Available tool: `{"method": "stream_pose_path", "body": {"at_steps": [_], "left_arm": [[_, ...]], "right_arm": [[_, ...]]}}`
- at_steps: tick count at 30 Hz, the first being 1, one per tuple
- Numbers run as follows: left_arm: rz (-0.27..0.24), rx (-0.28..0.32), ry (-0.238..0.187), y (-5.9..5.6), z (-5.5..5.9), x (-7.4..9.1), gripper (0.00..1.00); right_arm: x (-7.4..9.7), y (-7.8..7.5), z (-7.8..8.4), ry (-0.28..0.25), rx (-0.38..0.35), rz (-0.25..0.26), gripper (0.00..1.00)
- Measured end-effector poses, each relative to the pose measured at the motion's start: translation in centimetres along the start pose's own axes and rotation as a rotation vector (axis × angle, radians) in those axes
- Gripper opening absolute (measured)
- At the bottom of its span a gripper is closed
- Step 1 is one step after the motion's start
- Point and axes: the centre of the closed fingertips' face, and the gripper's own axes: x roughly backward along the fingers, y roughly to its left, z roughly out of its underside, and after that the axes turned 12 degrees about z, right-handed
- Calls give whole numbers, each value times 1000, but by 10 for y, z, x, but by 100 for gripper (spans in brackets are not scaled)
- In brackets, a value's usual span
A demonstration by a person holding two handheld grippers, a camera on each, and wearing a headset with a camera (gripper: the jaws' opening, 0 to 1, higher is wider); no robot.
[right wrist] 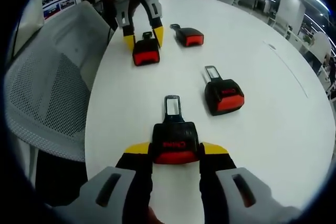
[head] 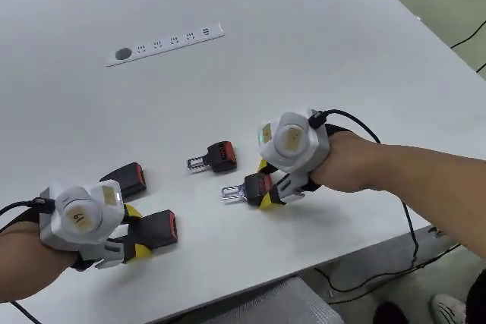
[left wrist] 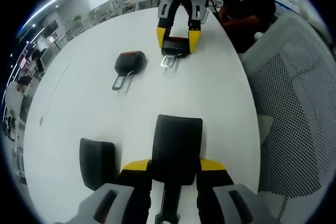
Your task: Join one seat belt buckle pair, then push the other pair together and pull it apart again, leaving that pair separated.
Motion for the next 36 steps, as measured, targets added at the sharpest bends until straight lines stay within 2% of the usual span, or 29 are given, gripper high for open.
{"method": "stream_pose_path", "body": {"at_steps": [13, 24, 36], "left_arm": [[-1, 21, 0, 5, 4, -2, 33], [-8, 54, -23, 5, 5, -1, 34], [-5, 55, -13, 6, 9, -1, 33]], "right_arm": [[-3, 0, 1, -1, 2, 1, 34], [-3, 0, 2, 12, 18, -11, 34], [-1, 2, 1, 33, 31, -16, 34]]}}
